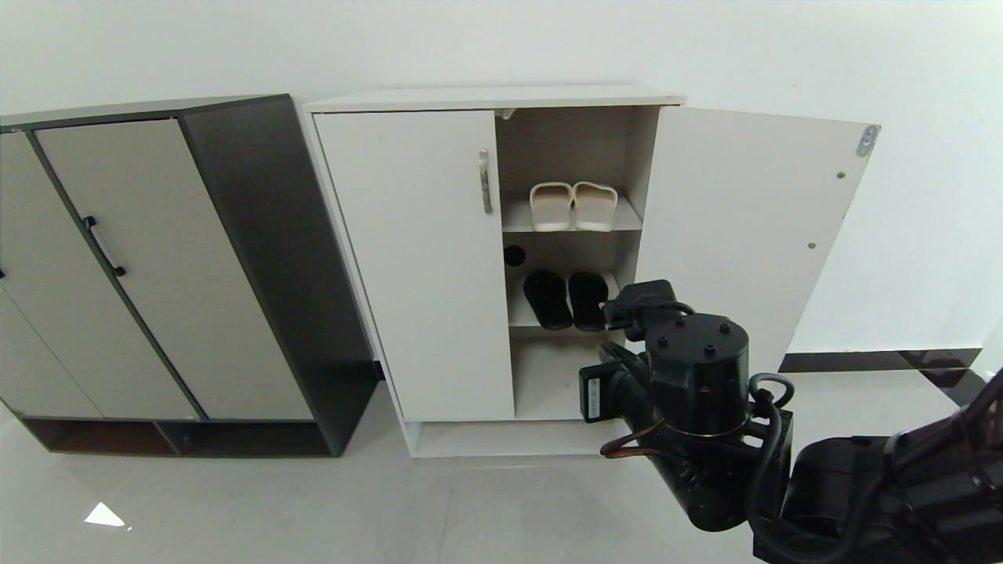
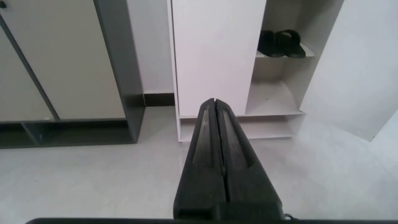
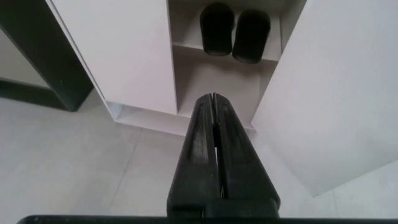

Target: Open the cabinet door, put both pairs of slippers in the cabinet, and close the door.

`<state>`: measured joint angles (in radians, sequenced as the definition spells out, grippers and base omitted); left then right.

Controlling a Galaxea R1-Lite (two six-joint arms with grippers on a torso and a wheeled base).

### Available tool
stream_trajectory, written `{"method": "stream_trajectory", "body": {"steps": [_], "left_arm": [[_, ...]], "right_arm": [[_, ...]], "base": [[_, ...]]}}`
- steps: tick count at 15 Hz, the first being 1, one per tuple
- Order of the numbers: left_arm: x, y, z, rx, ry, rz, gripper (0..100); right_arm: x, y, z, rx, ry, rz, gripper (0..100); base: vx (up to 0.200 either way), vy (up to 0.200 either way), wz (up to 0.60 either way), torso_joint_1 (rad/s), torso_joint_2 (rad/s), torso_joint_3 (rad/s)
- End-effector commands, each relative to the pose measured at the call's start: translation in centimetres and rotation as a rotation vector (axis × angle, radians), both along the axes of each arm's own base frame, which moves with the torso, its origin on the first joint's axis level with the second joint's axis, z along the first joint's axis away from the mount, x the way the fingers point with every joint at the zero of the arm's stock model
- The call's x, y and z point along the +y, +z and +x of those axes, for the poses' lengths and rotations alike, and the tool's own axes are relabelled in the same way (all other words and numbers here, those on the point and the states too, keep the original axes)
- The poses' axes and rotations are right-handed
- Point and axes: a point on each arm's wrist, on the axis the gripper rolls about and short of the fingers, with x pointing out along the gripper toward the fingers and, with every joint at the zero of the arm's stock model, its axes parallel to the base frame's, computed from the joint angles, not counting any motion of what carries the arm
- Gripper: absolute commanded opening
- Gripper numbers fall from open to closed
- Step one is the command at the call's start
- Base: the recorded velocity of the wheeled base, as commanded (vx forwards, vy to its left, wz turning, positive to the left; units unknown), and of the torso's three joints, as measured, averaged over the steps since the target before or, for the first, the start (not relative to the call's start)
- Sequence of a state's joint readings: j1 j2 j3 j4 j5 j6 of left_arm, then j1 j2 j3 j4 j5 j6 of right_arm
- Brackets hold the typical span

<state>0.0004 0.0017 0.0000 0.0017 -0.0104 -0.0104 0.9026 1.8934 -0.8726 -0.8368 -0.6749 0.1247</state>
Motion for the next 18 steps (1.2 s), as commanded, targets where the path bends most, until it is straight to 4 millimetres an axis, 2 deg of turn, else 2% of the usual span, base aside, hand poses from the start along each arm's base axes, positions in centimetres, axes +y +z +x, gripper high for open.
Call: {"method": "stream_trajectory", "body": {"steps": [1,3,6,18], "left_arm": [[0.0,0.0,0.01,0.001,-0.001,0.0,0],[0.0,0.0,0.01,0.001,-0.001,0.0,0],[0.0,0.0,0.01,0.001,0.001,0.0,0],[0.0,0.0,0.01,0.001,-0.001,-0.002,0]], "right_arm": [[-0.06,-0.14,-0.09,0.0,0.002,-0.008,0],[-0.08,-0.12,-0.11,-0.006,0.002,-0.003,0],[-0.11,-0.1,-0.13,-0.006,0.002,-0.003,0],[-0.2,-0.03,-0.13,-0.006,0.001,-0.002,0]], "base": [[0.0,0.0,0.0,0.0,0.0,0.0],[0.0,0.0,0.0,-0.001,-0.09,-0.101],[0.0,0.0,0.0,0.028,-0.22,-0.33],[0.0,0.0,0.0,0.118,-0.49,-0.338]]}}
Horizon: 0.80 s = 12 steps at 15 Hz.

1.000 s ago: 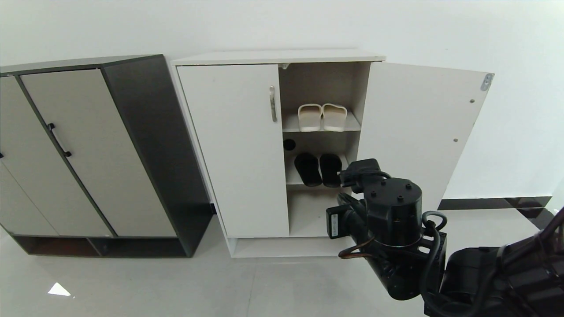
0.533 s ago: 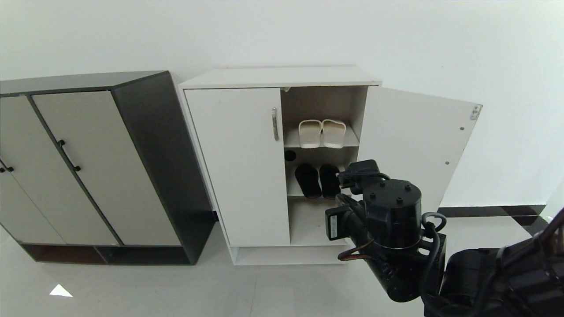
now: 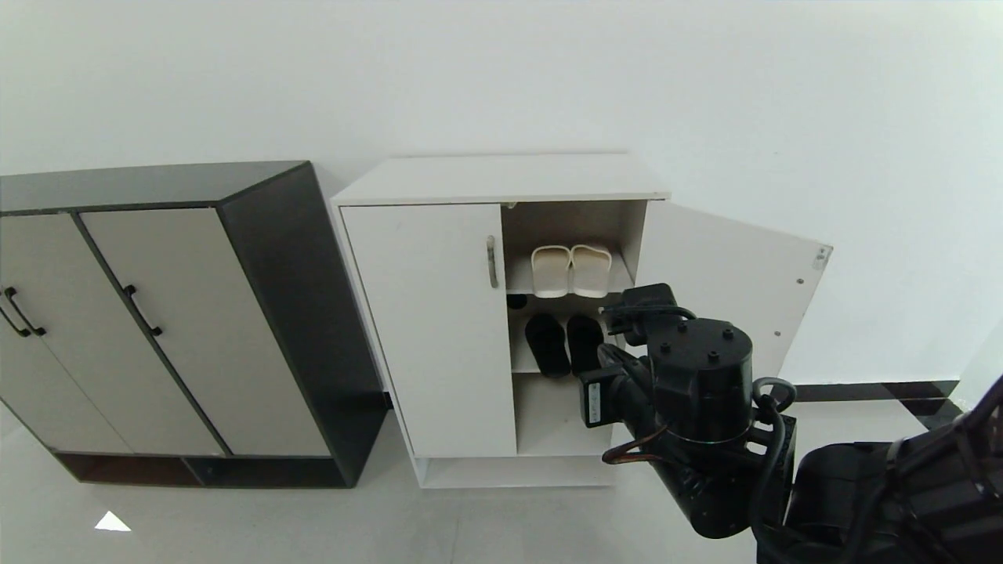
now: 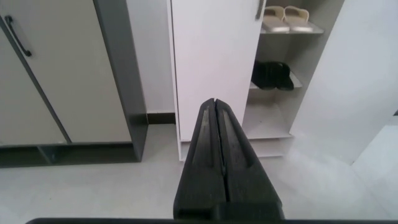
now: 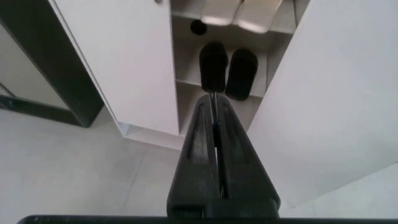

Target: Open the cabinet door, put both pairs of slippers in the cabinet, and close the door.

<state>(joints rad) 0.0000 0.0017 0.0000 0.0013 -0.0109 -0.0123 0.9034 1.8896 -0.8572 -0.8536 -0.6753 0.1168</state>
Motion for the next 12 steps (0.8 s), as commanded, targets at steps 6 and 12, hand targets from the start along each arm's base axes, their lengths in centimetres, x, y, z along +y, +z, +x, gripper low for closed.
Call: {"method": "stream_trajectory", "body": {"steps": [6,12], "left_arm": [[0.0,0.0,0.01,0.002,0.0,-0.001,0],[0.0,0.0,0.01,0.002,-0.001,0.0,0]], "right_arm": [[-0.1,-0.19,-0.09,0.005,0.001,-0.007,0],[-0.22,-0.15,-0.25,0.001,0.005,-0.026,0]], "base": [[0.0,0.0,0.0,0.189,-0.5,-0.311],[0.0,0.0,0.0,0.227,-0.54,-0.318]]}}
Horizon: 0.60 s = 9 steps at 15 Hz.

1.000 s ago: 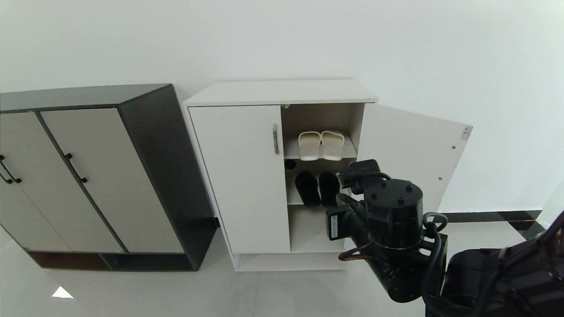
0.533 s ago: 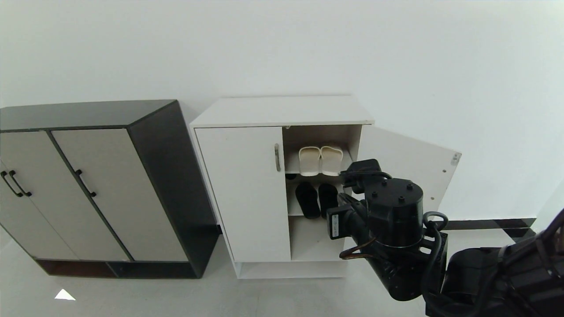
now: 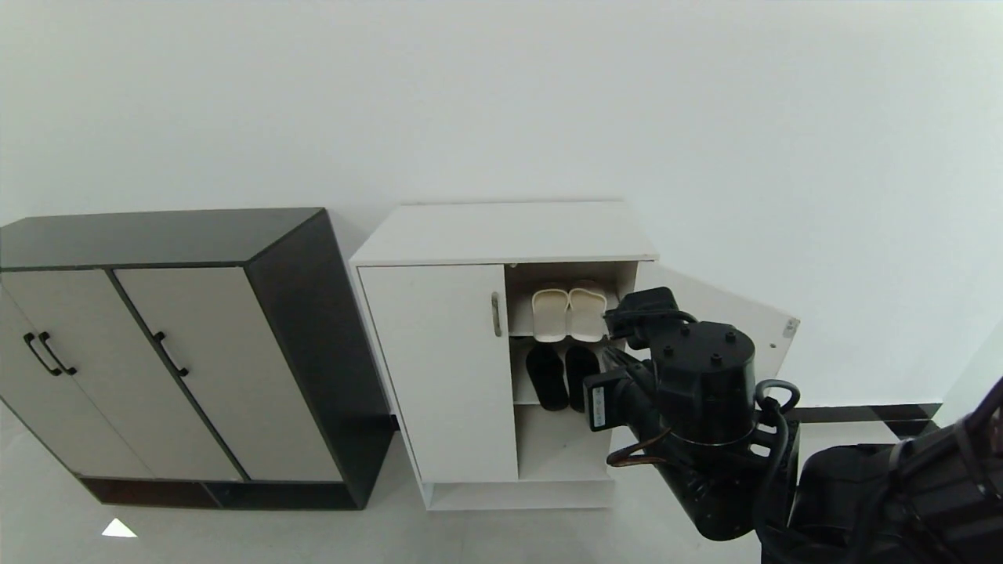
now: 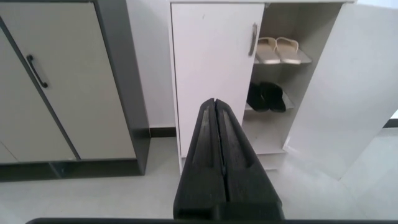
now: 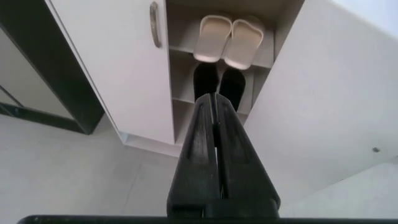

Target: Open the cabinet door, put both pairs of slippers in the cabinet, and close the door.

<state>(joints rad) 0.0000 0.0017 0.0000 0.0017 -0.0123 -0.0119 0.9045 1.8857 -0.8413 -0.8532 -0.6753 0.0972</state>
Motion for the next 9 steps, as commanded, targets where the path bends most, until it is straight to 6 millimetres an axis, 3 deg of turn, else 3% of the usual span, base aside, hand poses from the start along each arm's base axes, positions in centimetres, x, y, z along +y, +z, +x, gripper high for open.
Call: {"method": "stream_trajectory", "body": {"steps": [1,9], "left_arm": [[0.0,0.0,0.01,0.001,-0.001,0.0,0],[0.0,0.0,0.01,0.001,-0.001,0.0,0]], "right_arm": [[-0.03,0.12,-0.05,-0.003,0.001,0.003,0],[-0.34,-0.12,0.51,-0.016,-0.017,0.018,0]], "base": [[0.0,0.0,0.0,0.242,-0.56,-0.315],[0.0,0.0,0.0,0.234,-0.53,-0.292]]}}
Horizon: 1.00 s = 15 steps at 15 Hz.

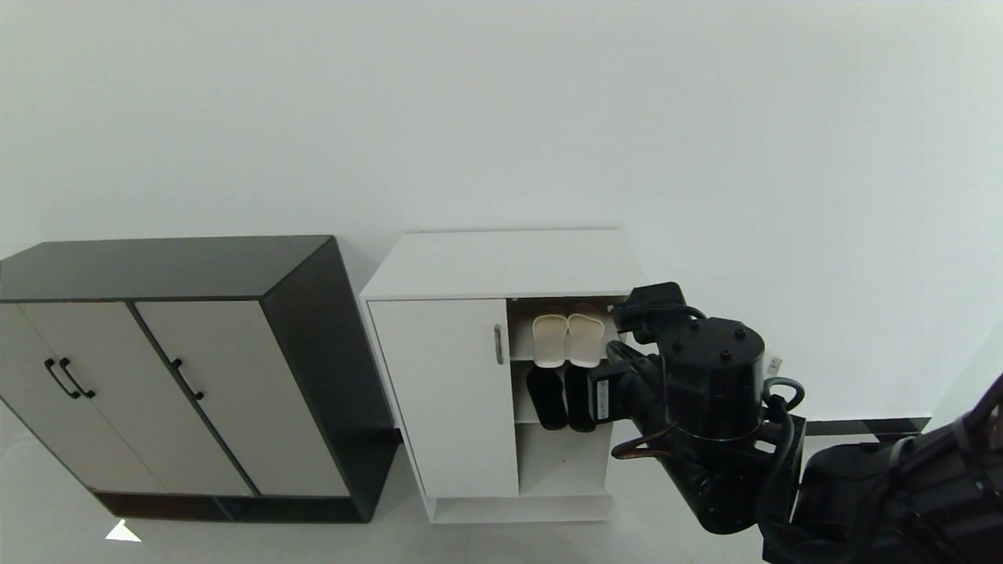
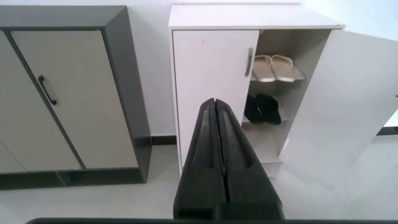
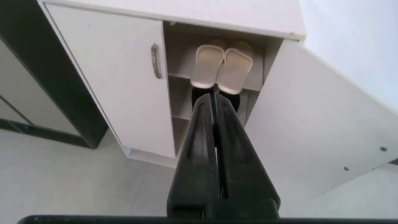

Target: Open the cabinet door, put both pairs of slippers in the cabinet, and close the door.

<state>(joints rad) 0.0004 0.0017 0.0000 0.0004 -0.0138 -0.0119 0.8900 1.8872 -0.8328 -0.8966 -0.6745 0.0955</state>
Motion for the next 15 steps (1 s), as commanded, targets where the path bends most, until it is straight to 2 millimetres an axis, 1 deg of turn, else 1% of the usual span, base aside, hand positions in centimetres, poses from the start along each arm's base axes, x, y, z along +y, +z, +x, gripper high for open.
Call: {"method": "stream_trajectory", "body": {"steps": [1,7,10,13,15], "left_arm": [[0.0,0.0,0.0,0.002,0.0,0.0,0],[0.0,0.0,0.0,0.002,0.0,0.0,0],[0.0,0.0,0.0,0.002,0.0,0.0,0],[0.0,0.0,0.0,0.002,0.0,0.0,0],[0.0,0.0,0.0,0.002,0.0,0.0,0]], "right_arm": [[0.0,-0.3,0.2,0.004,-0.003,-0.009,0],[0.0,-1.1,0.2,0.017,0.005,-0.047,0],[0.0,-1.7,0.7,0.029,-0.003,-0.067,0],[-0.5,-2.1,1.7,0.034,-0.035,-0.072,0],[-1.8,-2.4,4.2,0.032,-0.11,-0.069,0]], "base": [[0.0,0.0,0.0,0.08,-0.22,-0.115],[0.0,0.0,0.0,0.007,-0.01,-0.006],[0.0,0.0,-0.6,0.004,0.0,-0.002],[0.0,0.0,-0.6,0.009,0.0,0.005],[0.0,0.0,0.0,0.0,0.0,0.0]]}}
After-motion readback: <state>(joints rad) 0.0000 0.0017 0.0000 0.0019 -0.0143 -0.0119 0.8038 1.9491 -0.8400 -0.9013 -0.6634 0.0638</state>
